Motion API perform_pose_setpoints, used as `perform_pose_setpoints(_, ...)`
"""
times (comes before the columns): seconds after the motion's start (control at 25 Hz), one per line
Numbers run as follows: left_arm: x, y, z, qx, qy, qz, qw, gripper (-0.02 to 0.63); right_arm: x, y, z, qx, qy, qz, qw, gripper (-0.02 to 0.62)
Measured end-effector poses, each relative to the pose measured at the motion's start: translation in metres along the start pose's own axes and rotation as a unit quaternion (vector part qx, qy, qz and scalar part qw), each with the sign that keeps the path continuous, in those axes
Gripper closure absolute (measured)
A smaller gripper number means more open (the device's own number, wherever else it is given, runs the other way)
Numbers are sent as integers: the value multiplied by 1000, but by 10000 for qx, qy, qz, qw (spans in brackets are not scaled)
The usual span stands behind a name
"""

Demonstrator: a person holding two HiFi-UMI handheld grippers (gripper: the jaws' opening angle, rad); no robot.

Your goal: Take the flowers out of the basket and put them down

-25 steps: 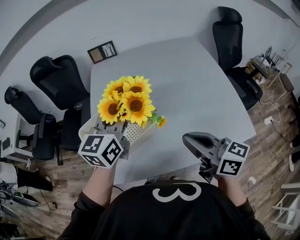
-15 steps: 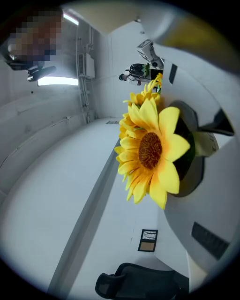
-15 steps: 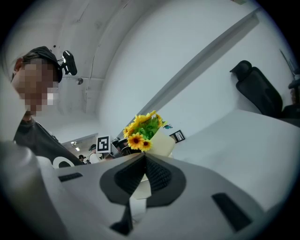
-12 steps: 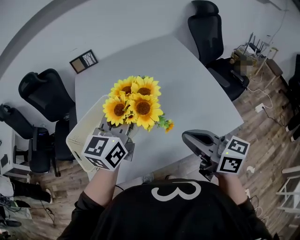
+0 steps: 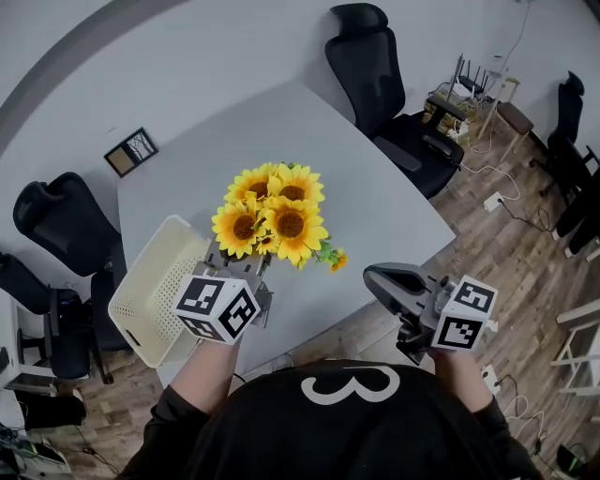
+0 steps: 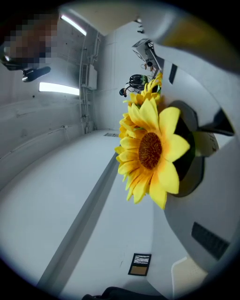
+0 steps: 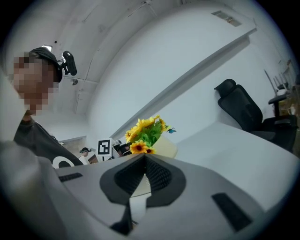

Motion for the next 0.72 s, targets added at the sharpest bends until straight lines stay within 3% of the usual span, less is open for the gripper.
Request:
perform_pose_setpoints(0.36,13,-28,-42,-332,-154,21,9993,522,27,-3,22,52,-289,-181,9994,589)
perform_pose_setpoints(0.72,-2,-81,-66,-819,23,87,9966,522,44,-12,21,-41,-457,-306,9985,589)
Point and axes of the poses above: the fingertips, and each gripper's own axes: z backward along the fingers, x to its right, y out of its top, the point moved 3 cm from there along z, backward along the fingers, and after that the axes turned 5 degrees about -x, right-handed, at the moved point
